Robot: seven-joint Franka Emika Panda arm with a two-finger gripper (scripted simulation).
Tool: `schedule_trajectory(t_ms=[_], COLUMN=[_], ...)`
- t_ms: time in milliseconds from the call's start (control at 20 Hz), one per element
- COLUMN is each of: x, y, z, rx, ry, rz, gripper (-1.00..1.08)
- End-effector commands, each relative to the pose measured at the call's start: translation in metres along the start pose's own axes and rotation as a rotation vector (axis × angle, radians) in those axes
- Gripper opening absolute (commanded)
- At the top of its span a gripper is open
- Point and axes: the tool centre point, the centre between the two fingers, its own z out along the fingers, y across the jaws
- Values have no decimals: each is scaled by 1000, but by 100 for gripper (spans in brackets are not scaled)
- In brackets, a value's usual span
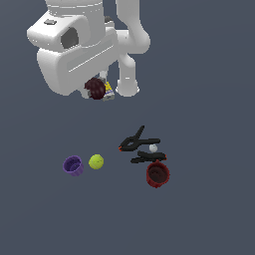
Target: Pick up a designated object from a clutter of objects.
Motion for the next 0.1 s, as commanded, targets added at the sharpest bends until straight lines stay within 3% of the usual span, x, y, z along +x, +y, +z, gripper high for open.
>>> schedule_trajectory(t_ms=[0,50], x=[0,0], y=[1,1], z=[-3,-3], rx=[0,0], ry=[0,0], rz=[0,0], gripper=[-100,-100])
